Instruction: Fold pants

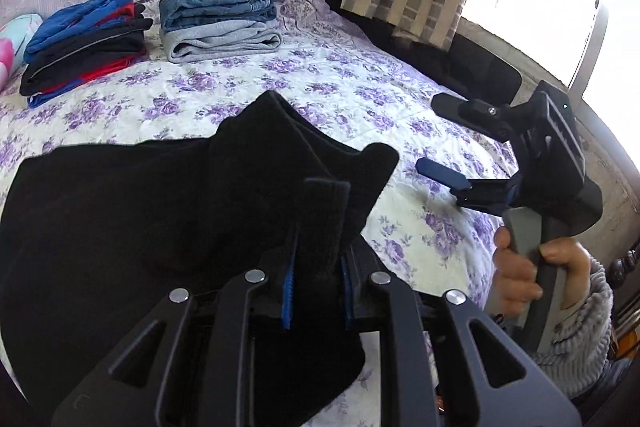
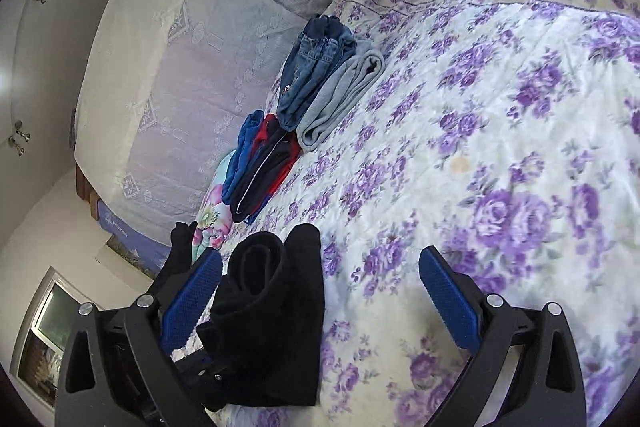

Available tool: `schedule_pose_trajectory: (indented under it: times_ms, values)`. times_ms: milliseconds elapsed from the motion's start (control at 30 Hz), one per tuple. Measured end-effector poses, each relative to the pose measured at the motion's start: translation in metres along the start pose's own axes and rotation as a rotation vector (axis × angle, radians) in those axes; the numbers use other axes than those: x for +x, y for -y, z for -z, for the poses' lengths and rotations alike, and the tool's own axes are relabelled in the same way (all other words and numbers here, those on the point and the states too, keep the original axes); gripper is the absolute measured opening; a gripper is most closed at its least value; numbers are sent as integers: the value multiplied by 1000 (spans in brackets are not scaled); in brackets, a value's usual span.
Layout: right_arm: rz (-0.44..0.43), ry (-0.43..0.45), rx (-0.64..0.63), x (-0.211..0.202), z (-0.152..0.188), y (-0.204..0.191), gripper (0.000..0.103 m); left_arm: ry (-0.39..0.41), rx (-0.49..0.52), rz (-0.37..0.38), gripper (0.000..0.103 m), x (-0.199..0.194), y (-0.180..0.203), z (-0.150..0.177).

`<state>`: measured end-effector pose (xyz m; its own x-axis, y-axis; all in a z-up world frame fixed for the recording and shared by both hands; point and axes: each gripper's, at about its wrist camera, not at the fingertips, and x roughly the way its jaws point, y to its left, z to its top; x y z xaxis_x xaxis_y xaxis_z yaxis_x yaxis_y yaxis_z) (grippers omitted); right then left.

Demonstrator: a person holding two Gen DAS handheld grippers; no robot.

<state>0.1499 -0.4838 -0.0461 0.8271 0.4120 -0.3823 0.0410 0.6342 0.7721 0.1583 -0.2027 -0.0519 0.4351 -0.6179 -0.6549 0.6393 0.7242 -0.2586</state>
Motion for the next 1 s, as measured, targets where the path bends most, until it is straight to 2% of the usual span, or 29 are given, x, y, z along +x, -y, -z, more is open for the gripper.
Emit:
schedule_pose_trajectory:
  times_ms: [100,133,167,200,233,267,367,467,533,667,767,833,933,1000]
  values:
    - [-25,-1,-7,1,0,-6,99,33,-35,35,23,-20,-5,0]
    - [-37,0,-13,3,0,-12,99,40,-53,53,33,-27,-8,-1]
    - [-39,6,-34,4,0,-22,99,54,-67,63,48,-36,-11,1]
    - [-24,10,-65,6,0,-31,99,76,-74,56,56,-45,-13,-1]
    - [7,15,-126,8,2,-46,99,102,-74,34,70,-54,-13,0]
    - [42,21,-215,10,4,-65,99,132,-75,-1,77,-64,-15,1]
    - [93,28,-422,19,16,-108,99,162,-92,-34,78,-80,-28,0]
    - [209,3,-596,38,35,-129,99,158,-153,-117,78,-81,-50,1]
    - [265,-33,-622,46,45,-122,99,132,-189,-163,78,-75,-64,4]
    - [412,-134,-624,70,59,-79,99,47,-200,-264,78,-53,-86,21]
    - [351,-189,-523,75,53,-51,99,47,-167,-296,78,-48,-90,34]
    - [368,-191,-546,75,51,-55,99,57,-165,-296,78,-50,-91,34]
    - [372,-142,-574,63,48,-68,99,107,-233,-241,78,-73,-98,34]
    - [328,-85,-555,49,39,-80,99,149,-261,-251,78,-90,-105,30]
